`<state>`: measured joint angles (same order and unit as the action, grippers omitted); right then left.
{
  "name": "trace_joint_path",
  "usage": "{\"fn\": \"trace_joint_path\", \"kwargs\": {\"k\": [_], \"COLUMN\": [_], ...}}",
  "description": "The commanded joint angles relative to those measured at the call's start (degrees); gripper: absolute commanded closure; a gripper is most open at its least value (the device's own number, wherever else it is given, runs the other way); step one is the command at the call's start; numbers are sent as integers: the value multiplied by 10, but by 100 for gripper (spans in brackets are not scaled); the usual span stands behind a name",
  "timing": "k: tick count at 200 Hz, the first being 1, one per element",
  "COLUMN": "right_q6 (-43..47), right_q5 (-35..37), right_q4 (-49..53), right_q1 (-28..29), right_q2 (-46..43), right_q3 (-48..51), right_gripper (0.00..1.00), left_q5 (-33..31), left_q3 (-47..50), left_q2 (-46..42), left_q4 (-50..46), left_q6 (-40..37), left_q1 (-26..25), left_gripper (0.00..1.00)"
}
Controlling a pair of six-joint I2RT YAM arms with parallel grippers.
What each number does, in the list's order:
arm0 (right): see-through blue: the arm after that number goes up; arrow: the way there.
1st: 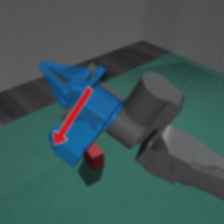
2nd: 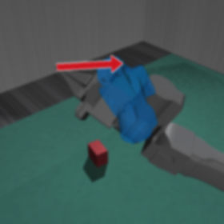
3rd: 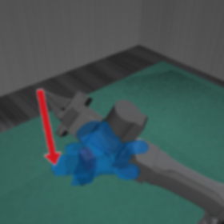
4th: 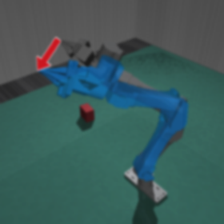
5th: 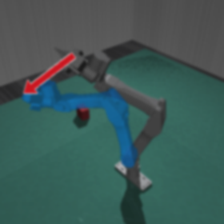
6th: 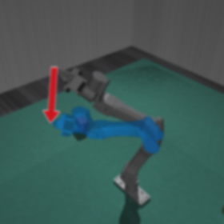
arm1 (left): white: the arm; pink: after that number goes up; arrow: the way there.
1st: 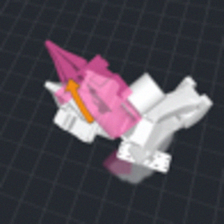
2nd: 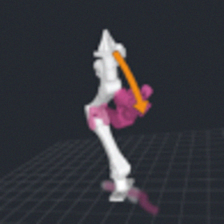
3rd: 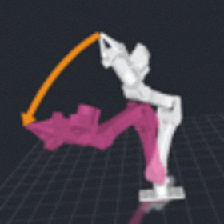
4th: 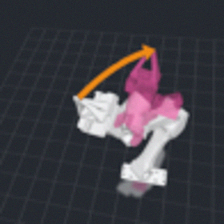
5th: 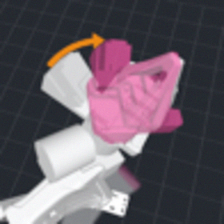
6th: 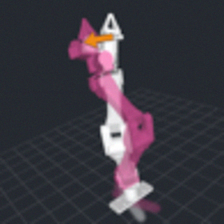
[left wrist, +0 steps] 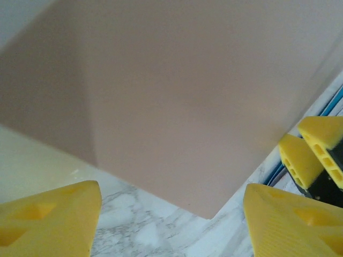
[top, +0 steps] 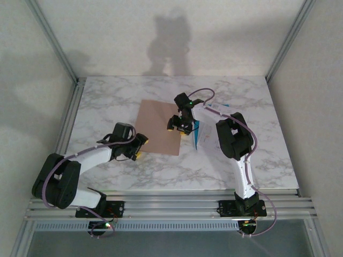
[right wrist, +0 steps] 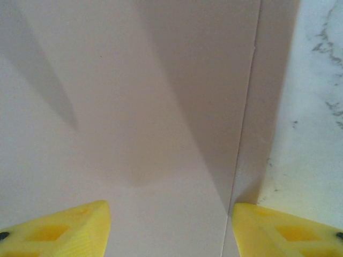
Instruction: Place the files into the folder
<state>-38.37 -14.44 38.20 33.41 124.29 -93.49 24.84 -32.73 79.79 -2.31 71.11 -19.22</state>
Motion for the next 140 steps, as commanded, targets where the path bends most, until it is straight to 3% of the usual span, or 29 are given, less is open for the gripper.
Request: {"fn": "trace_joint_path", "kwargs": {"k": [1, 41, 83, 140], "right_q6": [-4, 2, 7, 12], "right_q5": [20, 17, 14, 3], "right_q4": [41, 45, 47, 48], "right_q1": [5, 6, 5, 5], "right_q2": [24, 26, 27, 30], "right_q3": [0, 1, 1, -4], "right_gripper": [37, 38, 37, 38], "left_q5": [-14, -30, -43, -50], "left_q3": [28, 44, 51, 60], "left_q2": [-20, 2, 28, 38], "left_q4": [58, 127, 180, 217], "left_q6": [80, 119, 132, 149], "left_q1": [-7, -8, -11, -27], "left_gripper": [30, 34, 46, 50]}}
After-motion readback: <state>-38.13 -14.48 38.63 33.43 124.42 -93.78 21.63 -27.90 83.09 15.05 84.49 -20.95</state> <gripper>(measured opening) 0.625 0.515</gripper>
